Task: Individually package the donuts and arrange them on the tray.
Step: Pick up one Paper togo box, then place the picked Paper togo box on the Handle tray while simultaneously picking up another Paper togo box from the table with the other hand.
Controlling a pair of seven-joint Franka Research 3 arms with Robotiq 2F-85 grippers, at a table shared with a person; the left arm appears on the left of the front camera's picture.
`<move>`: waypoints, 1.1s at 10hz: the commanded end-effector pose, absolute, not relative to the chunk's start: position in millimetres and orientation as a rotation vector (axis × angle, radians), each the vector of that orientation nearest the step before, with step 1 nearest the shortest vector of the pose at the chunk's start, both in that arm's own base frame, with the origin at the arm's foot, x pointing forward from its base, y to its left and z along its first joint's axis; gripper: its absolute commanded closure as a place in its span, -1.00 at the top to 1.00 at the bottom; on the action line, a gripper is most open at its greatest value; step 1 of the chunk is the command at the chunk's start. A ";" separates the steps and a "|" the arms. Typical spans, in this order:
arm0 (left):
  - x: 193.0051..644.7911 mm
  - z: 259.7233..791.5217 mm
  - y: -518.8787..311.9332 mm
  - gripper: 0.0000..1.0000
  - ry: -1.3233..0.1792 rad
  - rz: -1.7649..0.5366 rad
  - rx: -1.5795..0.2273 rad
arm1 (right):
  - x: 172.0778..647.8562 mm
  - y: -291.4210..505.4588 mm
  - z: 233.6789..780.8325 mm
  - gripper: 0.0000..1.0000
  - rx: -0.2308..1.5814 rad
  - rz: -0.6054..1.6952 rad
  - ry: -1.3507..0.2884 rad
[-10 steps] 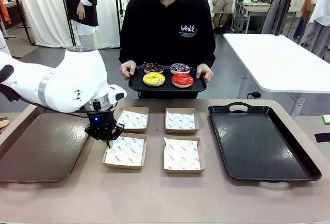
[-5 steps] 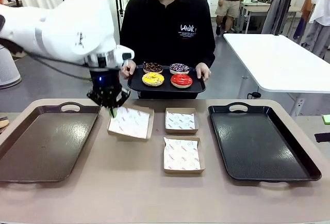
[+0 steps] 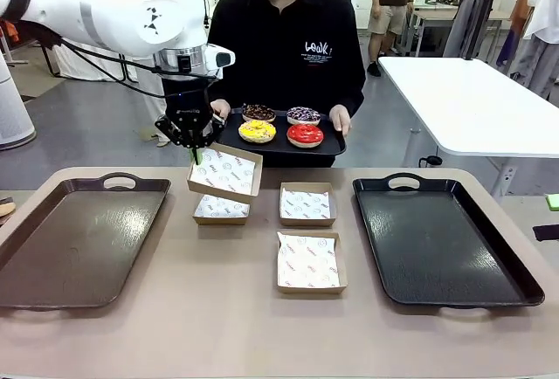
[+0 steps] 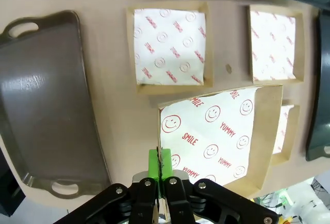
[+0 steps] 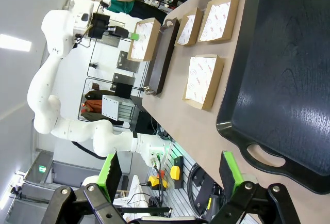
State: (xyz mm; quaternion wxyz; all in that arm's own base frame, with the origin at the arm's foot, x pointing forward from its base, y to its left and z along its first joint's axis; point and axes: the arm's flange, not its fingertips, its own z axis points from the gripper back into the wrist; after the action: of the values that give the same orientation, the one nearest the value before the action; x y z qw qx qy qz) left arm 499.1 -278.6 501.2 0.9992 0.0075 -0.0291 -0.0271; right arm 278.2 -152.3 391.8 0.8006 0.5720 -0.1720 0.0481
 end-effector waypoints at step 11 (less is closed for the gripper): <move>513.4 493.3 -274.6 -1.00 -0.048 -0.044 0.021 | 279.8 -151.8 390.3 1.00 1.247 0.113 -0.391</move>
State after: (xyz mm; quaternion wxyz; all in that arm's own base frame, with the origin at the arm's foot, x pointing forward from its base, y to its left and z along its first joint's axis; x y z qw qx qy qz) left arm 518.2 -277.8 492.5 0.9994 0.0089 -0.0245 -0.0243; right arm 278.2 -152.4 391.8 0.8007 0.5719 -0.1720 0.0480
